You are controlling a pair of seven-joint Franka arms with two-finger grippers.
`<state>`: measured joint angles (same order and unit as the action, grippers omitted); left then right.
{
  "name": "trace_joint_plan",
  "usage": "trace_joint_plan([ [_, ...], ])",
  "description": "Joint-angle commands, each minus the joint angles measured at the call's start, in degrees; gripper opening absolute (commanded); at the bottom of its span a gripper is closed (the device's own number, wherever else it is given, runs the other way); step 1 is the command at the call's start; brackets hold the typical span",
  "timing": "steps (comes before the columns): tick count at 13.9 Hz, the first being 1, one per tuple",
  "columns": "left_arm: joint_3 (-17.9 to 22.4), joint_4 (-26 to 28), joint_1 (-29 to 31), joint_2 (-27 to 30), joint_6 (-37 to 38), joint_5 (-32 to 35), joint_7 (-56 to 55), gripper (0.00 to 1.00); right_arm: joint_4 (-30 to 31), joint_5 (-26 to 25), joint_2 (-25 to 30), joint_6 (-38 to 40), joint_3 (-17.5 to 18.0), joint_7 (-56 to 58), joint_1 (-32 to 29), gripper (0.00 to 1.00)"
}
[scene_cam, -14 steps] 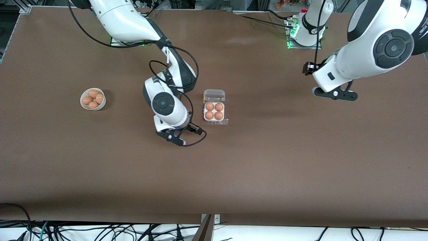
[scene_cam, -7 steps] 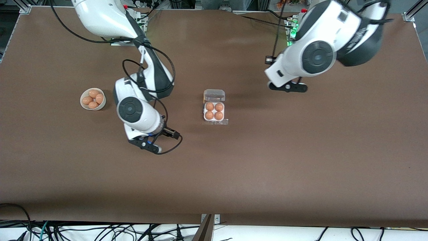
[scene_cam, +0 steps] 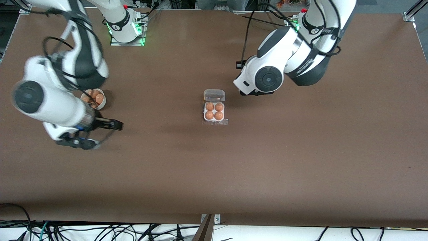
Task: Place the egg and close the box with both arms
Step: 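Withdraw the right gripper to rest while the left gripper nears the lid, then push the clear lid shut over the eggs with the left gripper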
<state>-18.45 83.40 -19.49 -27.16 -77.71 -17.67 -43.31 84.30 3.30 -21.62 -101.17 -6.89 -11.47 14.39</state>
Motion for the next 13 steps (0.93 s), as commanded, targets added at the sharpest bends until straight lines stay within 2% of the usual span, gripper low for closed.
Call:
trace_joint_plan([
  [1, 0.3, -4.1, -3.5, -4.6, -3.3, -1.3, -4.5, 0.08, 7.2, -2.2, 8.9, 0.8, 1.7, 7.0, -4.3, 1.0],
  [5, 0.4, -4.2, -8.0, -8.9, -11.4, -1.0, -10.6, 0.08, 9.2, -5.9, 16.5, 6.5, 5.2, 8.9, -9.5, 1.0],
  [7, 0.4, -4.2, -9.4, -10.4, -14.4, -1.0, -11.4, 0.08, 9.3, -6.3, 19.4, 8.8, 8.1, 8.6, -12.4, 1.0],
  [10, 0.6, -4.1, -11.2, -13.3, -18.2, -0.4, -13.1, 0.08, 12.9, -5.9, 23.6, 7.8, 10.0, 8.7, -14.3, 1.0],
  [11, 0.8, -4.1, -11.9, -14.2, -19.3, -0.3, -13.1, 0.08, 13.9, -5.6, 24.3, 6.8, 11.4, 8.6, -15.3, 1.0],
  [13, 1.0, -4.1, -12.2, -15.1, -21.9, -0.3, -13.2, 0.08, 13.8, -5.6, 24.4, 6.8, 12.2, 8.6, -16.3, 1.0],
])
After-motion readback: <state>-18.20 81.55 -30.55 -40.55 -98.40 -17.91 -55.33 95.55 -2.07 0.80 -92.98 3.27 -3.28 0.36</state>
